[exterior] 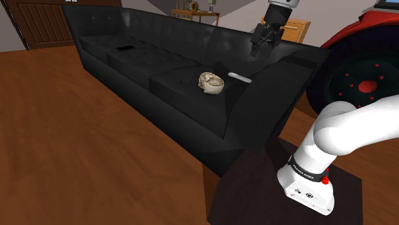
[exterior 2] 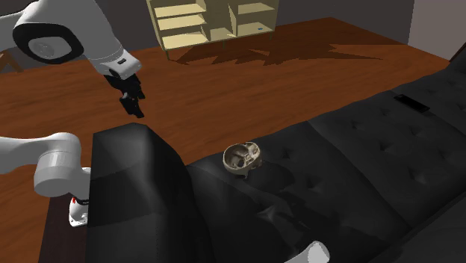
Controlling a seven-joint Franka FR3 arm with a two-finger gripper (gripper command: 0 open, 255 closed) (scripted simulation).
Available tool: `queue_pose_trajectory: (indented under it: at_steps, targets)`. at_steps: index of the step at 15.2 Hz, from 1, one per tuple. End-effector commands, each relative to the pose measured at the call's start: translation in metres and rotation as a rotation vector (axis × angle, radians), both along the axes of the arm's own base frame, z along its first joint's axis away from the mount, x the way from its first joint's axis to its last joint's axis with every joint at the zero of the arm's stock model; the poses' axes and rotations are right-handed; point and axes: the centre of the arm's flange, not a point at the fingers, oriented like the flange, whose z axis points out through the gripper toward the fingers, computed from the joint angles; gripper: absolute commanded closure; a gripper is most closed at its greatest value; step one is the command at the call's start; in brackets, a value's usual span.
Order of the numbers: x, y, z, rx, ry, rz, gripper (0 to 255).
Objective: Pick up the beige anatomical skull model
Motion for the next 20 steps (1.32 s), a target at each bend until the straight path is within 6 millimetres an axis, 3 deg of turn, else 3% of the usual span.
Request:
queue_pose_trajectory:
  at_steps: [1, 20]
  targets:
    - [0.0, 0.0, 0.0, 0.0, 0.0, 0.0, 0]
    - [0.201, -0.049, -0.144, -0.072, 0.037, -0.031, 0]
